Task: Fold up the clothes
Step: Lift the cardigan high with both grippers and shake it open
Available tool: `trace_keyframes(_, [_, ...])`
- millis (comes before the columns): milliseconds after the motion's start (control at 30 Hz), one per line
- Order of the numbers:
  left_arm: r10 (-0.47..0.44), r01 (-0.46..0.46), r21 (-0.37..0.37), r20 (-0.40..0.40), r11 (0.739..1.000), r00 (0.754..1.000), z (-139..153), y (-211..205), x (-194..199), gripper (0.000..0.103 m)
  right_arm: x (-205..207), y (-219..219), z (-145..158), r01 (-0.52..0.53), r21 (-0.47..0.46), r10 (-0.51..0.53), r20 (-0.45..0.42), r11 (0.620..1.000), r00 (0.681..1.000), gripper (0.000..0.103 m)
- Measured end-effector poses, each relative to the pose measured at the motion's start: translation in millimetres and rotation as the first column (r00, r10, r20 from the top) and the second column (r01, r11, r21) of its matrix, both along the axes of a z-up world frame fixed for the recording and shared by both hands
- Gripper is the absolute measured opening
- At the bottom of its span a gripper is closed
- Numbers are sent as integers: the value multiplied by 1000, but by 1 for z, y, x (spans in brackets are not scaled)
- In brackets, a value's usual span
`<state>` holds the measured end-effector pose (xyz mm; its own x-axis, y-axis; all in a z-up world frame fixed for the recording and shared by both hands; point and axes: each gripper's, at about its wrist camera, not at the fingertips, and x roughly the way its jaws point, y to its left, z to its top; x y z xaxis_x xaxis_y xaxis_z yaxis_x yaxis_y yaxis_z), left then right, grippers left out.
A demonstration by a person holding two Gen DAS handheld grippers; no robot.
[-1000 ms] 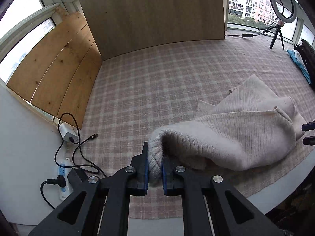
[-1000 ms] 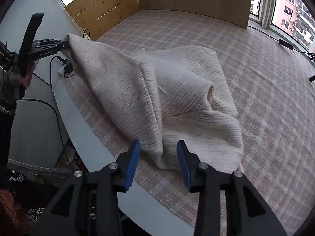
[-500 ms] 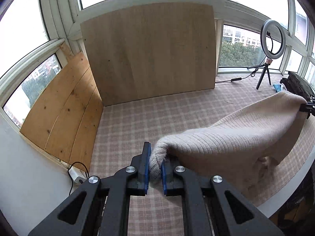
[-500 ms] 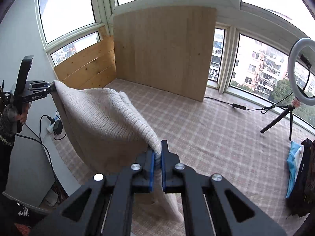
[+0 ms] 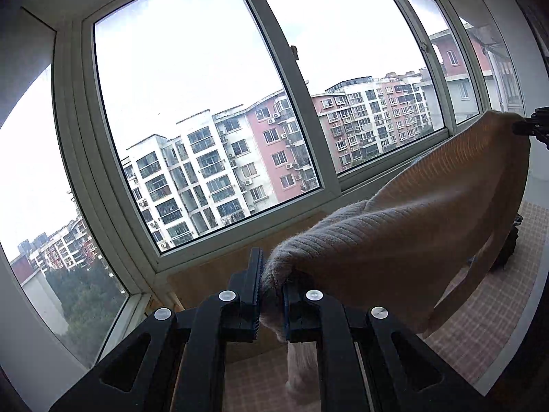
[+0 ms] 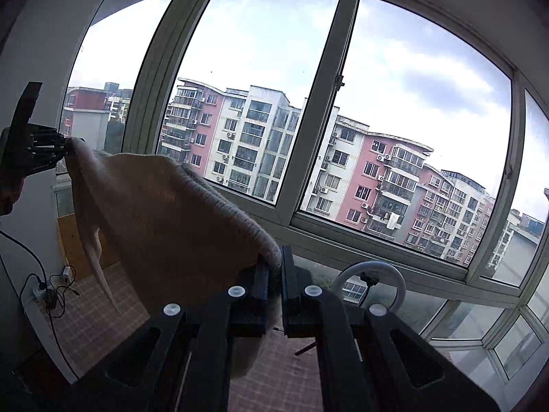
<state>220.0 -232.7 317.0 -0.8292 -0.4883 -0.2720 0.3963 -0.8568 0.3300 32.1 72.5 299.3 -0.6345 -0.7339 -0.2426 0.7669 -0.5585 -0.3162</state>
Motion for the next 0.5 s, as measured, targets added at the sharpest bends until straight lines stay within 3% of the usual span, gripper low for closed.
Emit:
trace_keyframes(133, [12,-12,-27,19,1000,1000,1,3,0,9,6,7,1,13,22,-12,-43,1000,999,5])
trace_keyframes(267, [7,-5,-33,78,999,997,-12,2,-24,10,-24,-5,-20,32,66,-31,-19,997,999,5])
trace_keyframes(400, [9,-7,-12,186,1000,982,-50,-16,-84,10,-88,-30,-63,43,114,-51,66,993,997,5])
trace_keyframes(500, [10,-22,35,301,999,954,-101,-43,-150,10,-148,-67,-115,62,193,-87,125,979,988,5])
